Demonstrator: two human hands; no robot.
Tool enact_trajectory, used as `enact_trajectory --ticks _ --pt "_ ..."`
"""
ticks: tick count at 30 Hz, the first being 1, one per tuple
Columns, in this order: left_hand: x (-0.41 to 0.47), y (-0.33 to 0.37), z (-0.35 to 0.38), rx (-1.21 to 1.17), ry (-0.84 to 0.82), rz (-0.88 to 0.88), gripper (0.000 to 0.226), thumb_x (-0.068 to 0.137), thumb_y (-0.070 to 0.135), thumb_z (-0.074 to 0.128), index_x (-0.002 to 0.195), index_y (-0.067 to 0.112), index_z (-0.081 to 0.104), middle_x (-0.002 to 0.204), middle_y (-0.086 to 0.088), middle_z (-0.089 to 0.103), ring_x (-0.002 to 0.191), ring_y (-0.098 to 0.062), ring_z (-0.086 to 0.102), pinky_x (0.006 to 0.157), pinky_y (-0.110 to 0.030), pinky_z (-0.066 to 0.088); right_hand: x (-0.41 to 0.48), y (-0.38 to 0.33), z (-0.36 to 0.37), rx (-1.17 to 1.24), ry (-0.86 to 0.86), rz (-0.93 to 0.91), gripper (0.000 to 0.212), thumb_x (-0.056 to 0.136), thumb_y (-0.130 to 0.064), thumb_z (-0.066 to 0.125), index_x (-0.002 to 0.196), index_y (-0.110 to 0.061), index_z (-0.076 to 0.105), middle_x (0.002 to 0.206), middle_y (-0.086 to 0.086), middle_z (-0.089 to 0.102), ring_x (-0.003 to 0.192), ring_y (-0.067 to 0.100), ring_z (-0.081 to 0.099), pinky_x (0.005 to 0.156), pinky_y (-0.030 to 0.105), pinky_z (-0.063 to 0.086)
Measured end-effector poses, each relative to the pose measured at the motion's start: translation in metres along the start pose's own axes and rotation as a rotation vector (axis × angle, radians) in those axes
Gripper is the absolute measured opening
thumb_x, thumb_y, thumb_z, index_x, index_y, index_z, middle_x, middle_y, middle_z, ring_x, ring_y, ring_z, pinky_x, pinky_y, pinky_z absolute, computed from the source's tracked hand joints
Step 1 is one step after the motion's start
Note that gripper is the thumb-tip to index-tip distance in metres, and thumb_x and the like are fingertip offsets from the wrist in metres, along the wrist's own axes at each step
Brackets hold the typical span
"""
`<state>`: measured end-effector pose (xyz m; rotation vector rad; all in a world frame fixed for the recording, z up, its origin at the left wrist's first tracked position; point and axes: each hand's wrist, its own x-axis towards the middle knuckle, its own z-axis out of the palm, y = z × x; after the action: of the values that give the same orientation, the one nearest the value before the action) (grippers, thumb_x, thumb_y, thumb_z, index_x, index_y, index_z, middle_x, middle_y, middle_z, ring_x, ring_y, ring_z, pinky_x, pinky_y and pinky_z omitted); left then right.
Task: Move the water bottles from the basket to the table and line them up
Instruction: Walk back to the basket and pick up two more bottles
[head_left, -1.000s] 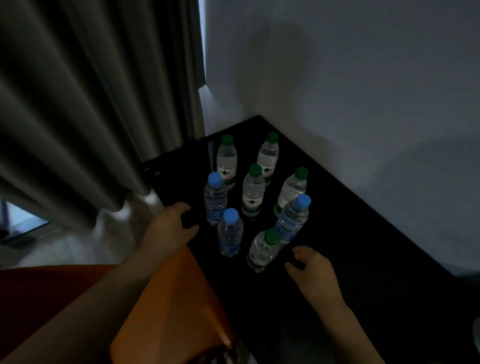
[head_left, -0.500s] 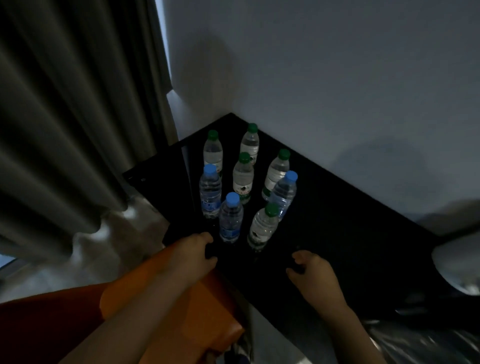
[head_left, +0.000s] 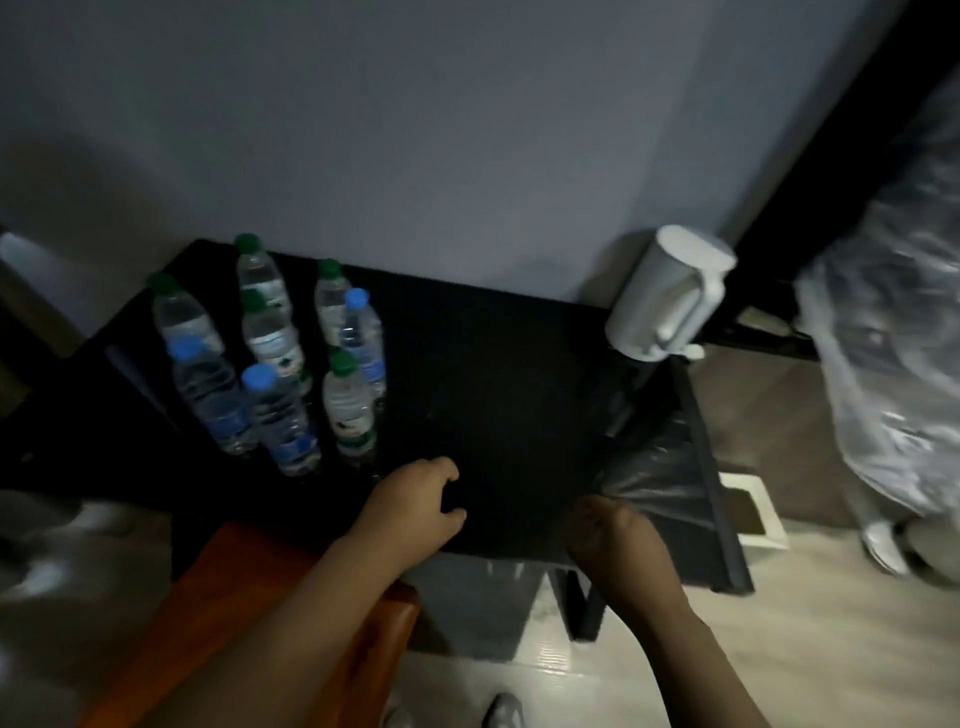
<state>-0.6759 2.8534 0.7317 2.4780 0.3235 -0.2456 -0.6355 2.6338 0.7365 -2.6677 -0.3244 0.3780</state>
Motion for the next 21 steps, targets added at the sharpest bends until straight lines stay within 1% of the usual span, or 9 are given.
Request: enact_trajectory --ticks 3,5,7,9,11,14,18,21 --pt "0.005 0.052 0.023 0.061 -0.049 0.106 0.044 0.084 0.034 0.065 0.125 0.028 0.050 0.120 0.007 0.055 0.107 -0.008 0.054 0.081 -0.019 0.042 -0.029 0.039 -0.018 0.052 0.091 0.116 0.024 0.085 -0.023 0.063 0.107 -0.013 0.067 0.104 0.006 0.069 0.096 0.023 0.064 0.082 0.037 0.052" --pt "0.005 0.088 0.041 0.076 -0.092 0.196 0.044 0.084 0.034 0.065 0.125 0.026 0.051 0.121 0.006 0.056 0.107 -0.010 0.055 0.083 -0.021 0.044 -0.051 0.068 -0.029 0.100 0.160 0.179 0.031 0.083 -0.025 0.066 0.113 -0.016 0.065 0.110 0.003 0.069 0.102 0.021 0.064 0.085 0.033 0.051" --pt "0.002 0.125 0.063 0.092 -0.146 0.276 0.044 0.084 0.033 0.065 0.126 0.025 0.051 0.121 0.005 0.056 0.108 -0.010 0.055 0.081 -0.019 0.043 -0.074 0.100 -0.040 0.139 0.225 0.250 0.032 0.083 -0.026 0.067 0.114 -0.018 0.064 0.110 0.000 0.069 0.103 0.018 0.063 0.085 0.030 0.050" --pt "-0.003 0.163 0.088 0.103 -0.208 0.341 0.043 0.085 0.032 0.065 0.125 0.025 0.052 0.121 0.005 0.056 0.108 -0.011 0.055 0.080 -0.019 0.042 -0.099 0.136 -0.050 0.169 0.266 0.321 0.037 0.082 -0.026 0.067 0.118 -0.020 0.062 0.115 -0.003 0.066 0.108 0.014 0.060 0.088 0.027 0.048" --pt "-0.012 0.202 0.117 0.113 -0.256 0.408 0.042 0.084 0.031 0.065 0.123 0.024 0.053 0.120 0.004 0.057 0.107 -0.012 0.056 0.083 -0.021 0.045 -0.126 0.172 -0.061 0.179 0.292 0.382 0.041 0.082 -0.026 0.067 0.122 -0.021 0.060 0.119 -0.004 0.064 0.110 0.011 0.059 0.090 0.024 0.046" --pt "-0.034 0.263 0.164 0.135 -0.304 0.501 0.040 0.082 0.031 0.066 0.119 0.022 0.056 0.119 0.003 0.059 0.106 -0.014 0.057 0.085 -0.022 0.045 -0.169 0.228 -0.082 0.186 0.329 0.467 0.042 0.082 -0.028 0.065 0.123 -0.023 0.059 0.119 -0.006 0.063 0.110 0.009 0.058 0.088 0.022 0.045" --pt "-0.066 0.344 0.224 0.171 -0.352 0.629 0.040 0.082 0.033 0.065 0.119 0.022 0.056 0.119 0.003 0.061 0.107 -0.015 0.058 0.087 -0.026 0.048 -0.229 0.299 -0.114 0.193 0.427 0.574 0.043 0.083 -0.028 0.065 0.124 -0.023 0.058 0.120 -0.006 0.062 0.111 0.009 0.058 0.089 0.023 0.046" --pt "-0.089 0.394 0.261 0.199 -0.413 0.733 0.041 0.083 0.035 0.064 0.121 0.023 0.054 0.119 0.003 0.061 0.105 -0.014 0.057 0.085 -0.025 0.047 -0.272 0.339 -0.130 0.223 0.503 0.676 0.043 0.083 -0.028 0.065 0.125 -0.022 0.058 0.120 -0.007 0.063 0.111 0.009 0.058 0.091 0.025 0.047"
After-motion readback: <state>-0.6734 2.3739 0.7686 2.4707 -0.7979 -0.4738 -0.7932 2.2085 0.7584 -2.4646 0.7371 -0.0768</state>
